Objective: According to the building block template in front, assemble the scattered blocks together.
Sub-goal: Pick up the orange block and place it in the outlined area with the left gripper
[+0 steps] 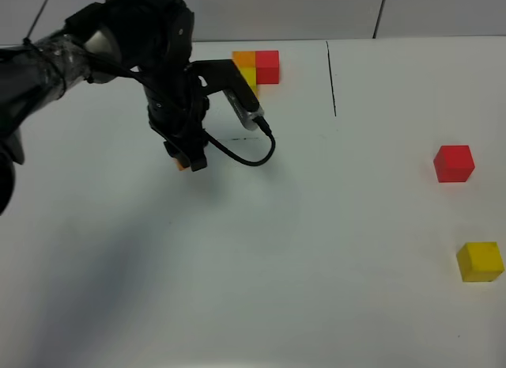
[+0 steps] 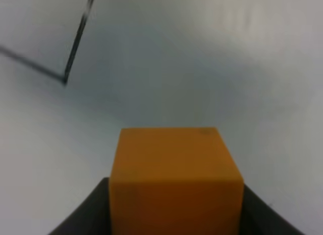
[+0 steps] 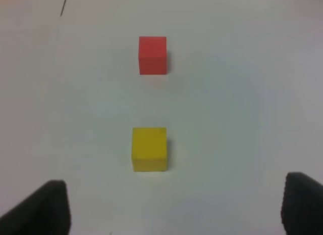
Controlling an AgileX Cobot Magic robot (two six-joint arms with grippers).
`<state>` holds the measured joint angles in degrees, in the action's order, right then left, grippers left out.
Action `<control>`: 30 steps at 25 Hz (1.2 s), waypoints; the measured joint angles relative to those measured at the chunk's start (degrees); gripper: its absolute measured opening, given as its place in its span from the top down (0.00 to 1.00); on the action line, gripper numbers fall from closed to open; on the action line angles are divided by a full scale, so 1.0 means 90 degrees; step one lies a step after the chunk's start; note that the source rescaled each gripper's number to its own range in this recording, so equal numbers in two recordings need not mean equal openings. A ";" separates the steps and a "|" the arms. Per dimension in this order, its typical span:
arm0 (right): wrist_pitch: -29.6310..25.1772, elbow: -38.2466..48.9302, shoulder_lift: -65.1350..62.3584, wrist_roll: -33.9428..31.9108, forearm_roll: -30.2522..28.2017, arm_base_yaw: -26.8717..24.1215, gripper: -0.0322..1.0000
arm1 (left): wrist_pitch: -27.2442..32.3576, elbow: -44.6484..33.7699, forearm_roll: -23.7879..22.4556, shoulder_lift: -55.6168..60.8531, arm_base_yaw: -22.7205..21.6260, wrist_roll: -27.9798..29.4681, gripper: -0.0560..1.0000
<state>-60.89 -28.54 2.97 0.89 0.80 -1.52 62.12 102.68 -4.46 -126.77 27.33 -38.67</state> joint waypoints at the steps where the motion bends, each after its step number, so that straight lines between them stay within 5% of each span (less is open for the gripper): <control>1: 0.0000 0.0000 0.0000 0.0000 0.0000 0.0000 0.25 | 0.0015 0.0208 0.0080 -0.0154 0.0065 -0.0202 0.94; 15: 0.0000 0.0000 0.0000 0.0000 0.0000 0.0000 0.25 | 0.0583 0.2417 0.0314 -0.1640 0.0759 -0.1459 0.94; 30: 0.0000 0.0000 0.0000 0.0000 0.0007 0.0000 0.25 | 0.0690 0.2567 0.0446 -0.2023 0.0793 -0.1935 0.94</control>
<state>-60.89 -28.54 2.97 0.89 0.86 -1.52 68.33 125.79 -0.45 -144.98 34.46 -56.08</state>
